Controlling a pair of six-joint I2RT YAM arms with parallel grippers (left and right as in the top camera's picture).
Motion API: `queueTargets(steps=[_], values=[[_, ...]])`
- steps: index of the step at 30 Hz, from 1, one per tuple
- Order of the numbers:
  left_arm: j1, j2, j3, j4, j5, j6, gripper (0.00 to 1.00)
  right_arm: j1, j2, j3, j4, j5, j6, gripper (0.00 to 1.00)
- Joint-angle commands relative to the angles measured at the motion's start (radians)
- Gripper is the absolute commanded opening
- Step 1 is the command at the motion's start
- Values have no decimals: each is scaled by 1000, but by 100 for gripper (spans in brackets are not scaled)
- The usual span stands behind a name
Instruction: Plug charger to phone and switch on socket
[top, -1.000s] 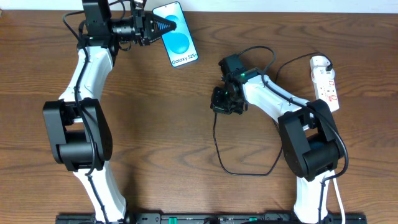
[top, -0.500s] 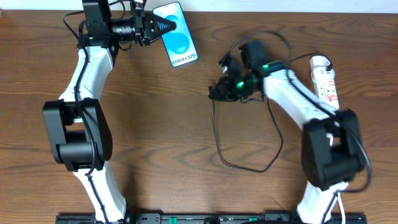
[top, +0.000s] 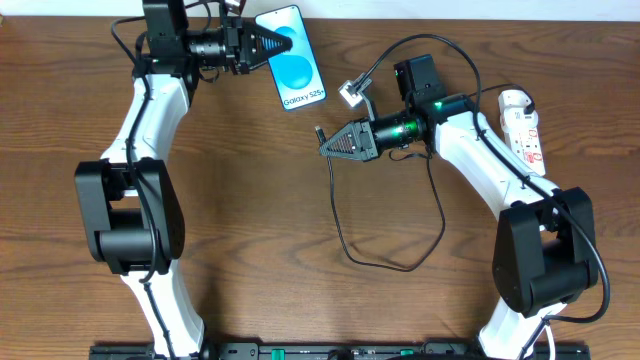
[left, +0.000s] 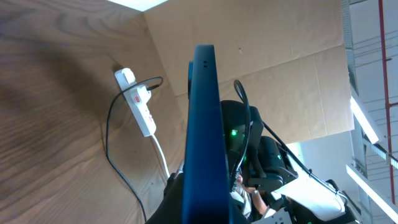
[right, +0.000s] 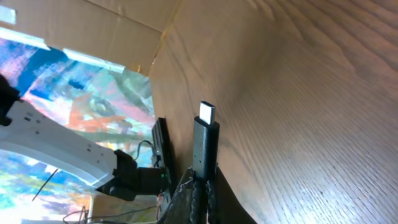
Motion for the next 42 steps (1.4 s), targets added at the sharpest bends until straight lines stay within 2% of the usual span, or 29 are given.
queueTargets(steps=[1, 7, 13, 42], values=[[-10, -31, 3, 5, 27, 17, 7, 3, -1, 1, 23, -62, -14, 1], [-19, -31, 3, -4, -9, 16, 8, 3, -2, 1, 92, -39, 69, 1], [-19, -31, 3, -116, -97, 18, 7, 2, -5, 2, 148, 8, 132, 1], [-17, -31, 3, -116, -92, 55, 7, 2, -5, 2, 208, 7, 120, 1]])
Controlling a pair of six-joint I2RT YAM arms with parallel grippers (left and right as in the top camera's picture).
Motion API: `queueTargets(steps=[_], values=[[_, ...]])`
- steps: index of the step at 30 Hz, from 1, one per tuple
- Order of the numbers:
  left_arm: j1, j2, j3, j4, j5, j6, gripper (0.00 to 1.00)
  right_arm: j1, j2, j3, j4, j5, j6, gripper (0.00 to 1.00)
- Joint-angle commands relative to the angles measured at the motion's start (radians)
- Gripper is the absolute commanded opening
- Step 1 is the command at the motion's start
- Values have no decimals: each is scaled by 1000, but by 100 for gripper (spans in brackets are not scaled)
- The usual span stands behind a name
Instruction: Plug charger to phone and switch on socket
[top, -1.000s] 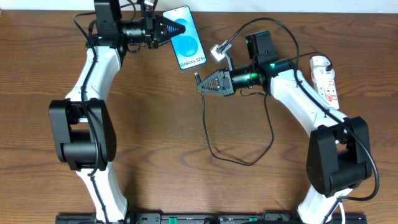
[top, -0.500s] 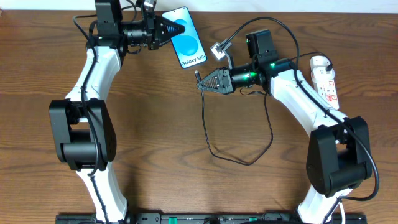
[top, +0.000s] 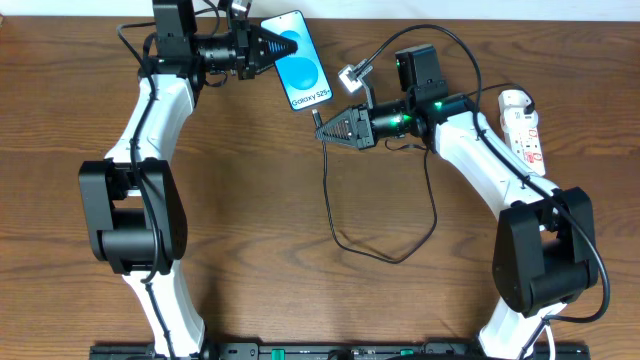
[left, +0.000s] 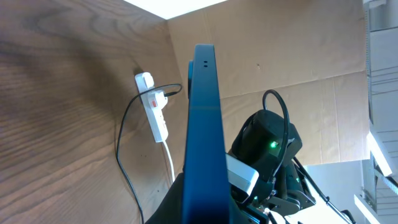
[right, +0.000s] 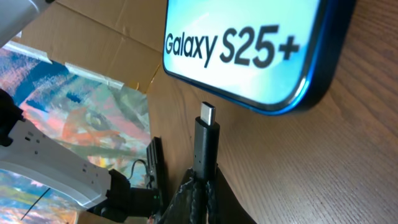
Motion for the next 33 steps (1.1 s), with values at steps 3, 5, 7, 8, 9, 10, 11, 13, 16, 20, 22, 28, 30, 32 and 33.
queueTargets(steps=[3, 5, 7, 8, 9, 10, 11, 13, 16, 20, 22, 28, 30, 32, 33], values=[[1, -31, 5, 5, 18, 17, 7, 2, -5, 1, 19, -1, -14, 1], [1, -31, 5, 5, 18, 17, 7, 2, -5, 2, 21, 13, -14, 1], [1, -31, 5, 5, 18, 16, 7, 2, -5, 1, 22, 21, -14, 1], [1, -31, 5, 5, 21, 17, 7, 2, -5, 1, 22, 25, -14, 1], [1, -31, 5, 5, 24, 16, 7, 2, -5, 1, 22, 32, -14, 1], [1, -31, 5, 5, 26, 16, 7, 2, -5, 1, 22, 36, -14, 1], [1, -31, 5, 5, 29, 16, 8, 2, -5, 1, 23, 38, -14, 1], [1, -31, 5, 5, 35, 16, 7, 1, -5, 1, 23, 38, -14, 1], [1, -31, 5, 5, 40, 17, 7, 2, -5, 1, 23, 37, -14, 1], [1, -31, 5, 5, 40, 17, 7, 2, -5, 1, 23, 28, -16, 1], [1, -31, 5, 5, 40, 17, 7, 2, -5, 1, 23, -2, -39, 1], [1, -31, 5, 5, 40, 17, 7, 2, -5, 1, 22, -16, -41, 1], [1, -31, 5, 5, 40, 17, 7, 2, -5, 1, 23, -15, -41, 1], [1, -31, 5, 5, 40, 17, 7, 1, -5, 1, 27, -15, -42, 1], [1, -31, 5, 5, 40, 17, 8, 2, -5, 1, 30, -16, -41, 1]])
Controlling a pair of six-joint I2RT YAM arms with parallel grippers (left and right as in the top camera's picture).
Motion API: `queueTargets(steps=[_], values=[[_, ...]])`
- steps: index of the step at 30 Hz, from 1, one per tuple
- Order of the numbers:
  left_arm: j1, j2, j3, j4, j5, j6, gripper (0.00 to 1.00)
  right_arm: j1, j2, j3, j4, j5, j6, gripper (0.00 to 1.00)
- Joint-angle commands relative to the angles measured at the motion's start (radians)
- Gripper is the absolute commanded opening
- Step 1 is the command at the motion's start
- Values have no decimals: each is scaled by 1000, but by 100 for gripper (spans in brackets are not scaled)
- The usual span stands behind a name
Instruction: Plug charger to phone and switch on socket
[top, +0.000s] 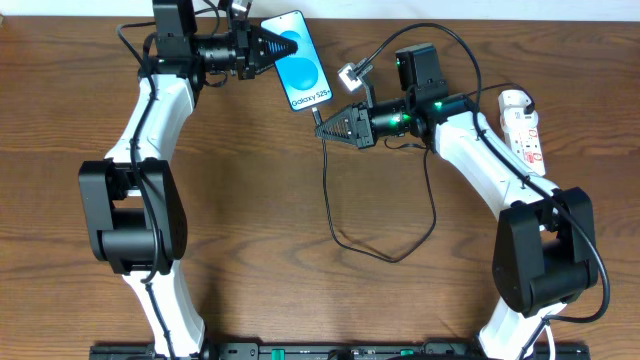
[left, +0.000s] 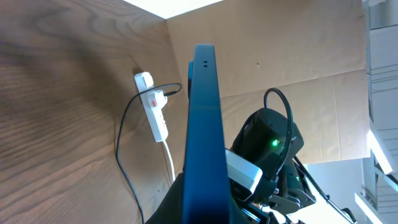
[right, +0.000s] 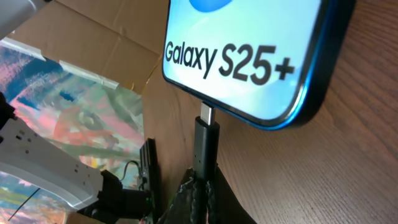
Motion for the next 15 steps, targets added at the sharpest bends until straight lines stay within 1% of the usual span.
queueTargets(steps=[1, 15], values=[[1, -31, 5, 5, 35, 10, 7, 2, -5, 1, 9, -29, -21, 1], [1, -31, 5, 5, 43, 10, 7, 1, -5, 1, 21, -18, -9, 1]])
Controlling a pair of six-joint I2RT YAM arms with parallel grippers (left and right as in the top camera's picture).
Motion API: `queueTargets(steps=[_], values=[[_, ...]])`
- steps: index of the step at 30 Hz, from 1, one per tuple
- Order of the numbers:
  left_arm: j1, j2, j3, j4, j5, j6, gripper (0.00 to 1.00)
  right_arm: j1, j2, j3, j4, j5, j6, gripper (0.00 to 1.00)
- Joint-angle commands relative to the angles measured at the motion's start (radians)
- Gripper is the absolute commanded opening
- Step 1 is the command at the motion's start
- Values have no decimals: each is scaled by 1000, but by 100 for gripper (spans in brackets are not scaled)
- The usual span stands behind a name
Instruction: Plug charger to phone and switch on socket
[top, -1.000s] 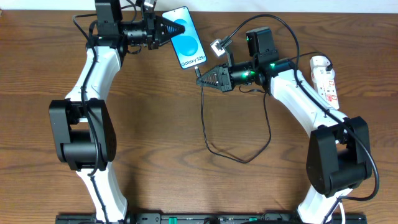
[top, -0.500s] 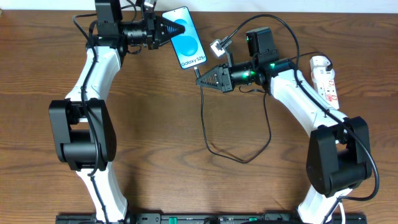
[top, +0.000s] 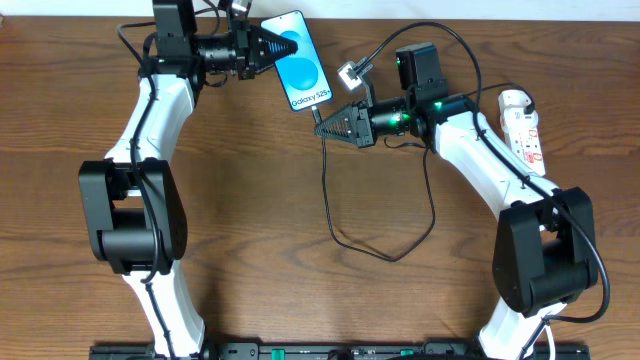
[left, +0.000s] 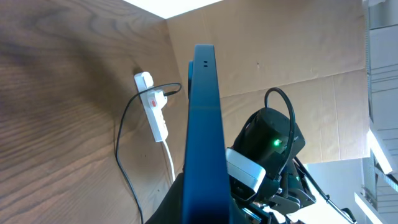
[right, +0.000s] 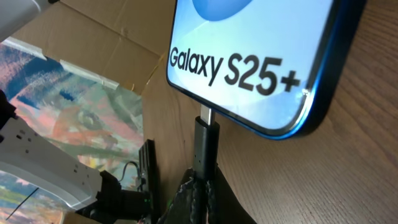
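Note:
A blue phone (top: 300, 62) with a lit "Galaxy S25+" screen (right: 261, 50) is held at the table's back edge by my left gripper (top: 268, 45), shut on its top end; in the left wrist view the phone (left: 205, 130) shows edge-on. My right gripper (top: 322, 128) is shut on the black charger plug (right: 206, 144), whose metal tip touches the phone's bottom edge, partly hidden behind it. The black cable (top: 340, 215) loops over the table to the white socket strip (top: 524, 128) at the right.
A small white adapter (top: 351, 75) hangs on the cable near the right arm. Brown cardboard walls (left: 280, 43) stand behind the table. Cable slack lies on the wooden table (top: 250, 230) between the arms.
The plug tip sits slightly deeper against the phone's bottom edge, and the phone fills a little more of the right wrist view. Both grips are unchanged.
At first my right gripper held the plug well below and right of the phone, which my left gripper held at the back. Then the plug was just short of the phone's bottom edge. Then its tip met that edge, and now presses into it.

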Motion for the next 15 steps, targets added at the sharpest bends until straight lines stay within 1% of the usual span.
queueTargets(steps=[1, 5, 11, 15], values=[[1, -31, 5, 5, 43, 10, 7, 1, -5, 1, 2, -13, -9, 1], [1, -31, 5, 5, 47, 10, 7, 0, -5, 1, 2, 28, 27, 1], [1, -31, 5, 5, 55, 10, 7, 0, -5, 1, 18, 28, 34, 1], [1, -31, 5, 5, 59, 10, 7, 0, -5, 1, 51, 26, 64, 1]])
